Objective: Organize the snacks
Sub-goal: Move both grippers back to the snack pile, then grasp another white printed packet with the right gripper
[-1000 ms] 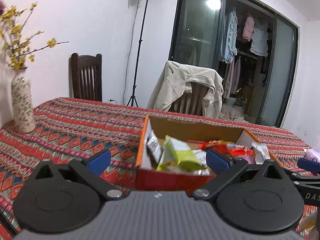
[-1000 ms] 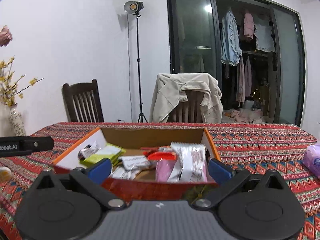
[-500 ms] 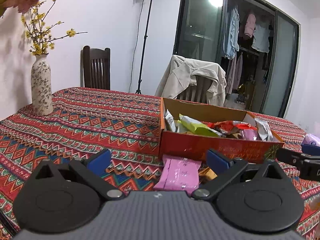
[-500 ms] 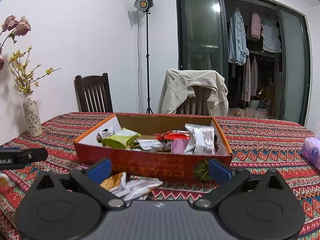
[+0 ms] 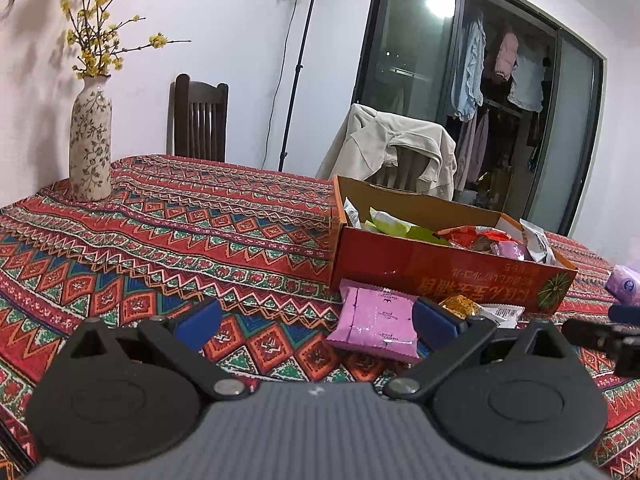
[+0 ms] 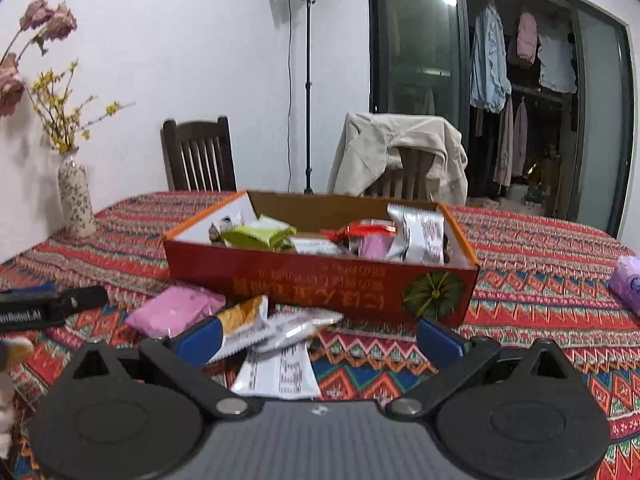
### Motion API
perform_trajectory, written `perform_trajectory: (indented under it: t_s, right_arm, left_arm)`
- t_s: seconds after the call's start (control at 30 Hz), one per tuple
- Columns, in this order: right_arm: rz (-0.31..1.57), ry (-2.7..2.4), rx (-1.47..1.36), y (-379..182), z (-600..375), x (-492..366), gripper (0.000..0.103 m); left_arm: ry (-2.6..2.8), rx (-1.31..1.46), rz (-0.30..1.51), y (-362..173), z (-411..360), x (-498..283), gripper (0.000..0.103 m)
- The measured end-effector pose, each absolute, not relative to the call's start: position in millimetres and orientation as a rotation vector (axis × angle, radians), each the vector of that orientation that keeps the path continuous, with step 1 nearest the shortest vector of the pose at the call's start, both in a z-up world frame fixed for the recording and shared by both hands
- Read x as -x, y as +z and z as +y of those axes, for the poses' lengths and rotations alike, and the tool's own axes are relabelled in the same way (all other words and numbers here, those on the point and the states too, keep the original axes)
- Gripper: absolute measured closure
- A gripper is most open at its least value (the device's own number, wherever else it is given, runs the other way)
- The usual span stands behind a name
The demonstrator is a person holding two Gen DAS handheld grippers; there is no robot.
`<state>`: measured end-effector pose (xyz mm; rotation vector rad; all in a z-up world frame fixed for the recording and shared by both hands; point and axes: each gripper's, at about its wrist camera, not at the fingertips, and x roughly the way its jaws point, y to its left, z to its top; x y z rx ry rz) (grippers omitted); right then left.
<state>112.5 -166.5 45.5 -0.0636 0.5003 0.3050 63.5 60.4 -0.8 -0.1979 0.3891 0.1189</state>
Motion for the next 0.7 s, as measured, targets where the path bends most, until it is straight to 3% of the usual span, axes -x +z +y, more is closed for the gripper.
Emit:
perform_trajectory:
  t_s: [0.23,0.37,0.7]
  right_arm:
    - [0.542,0.328,0.079,39,-154,-119,0.003]
    - [0.594,0.333,0.151,32,-138,-130,0.011]
    - [0.734,0.364,0.132,-2,-121,-178,0.02]
  left_arm:
    - [0.114,0.227,0.399,-4,65,-64,0.0]
    - [0.11,0.233,0.413,-5,66,-66,0.0]
    - [0.095,0.277,0.443,-9,72,-70,0.0]
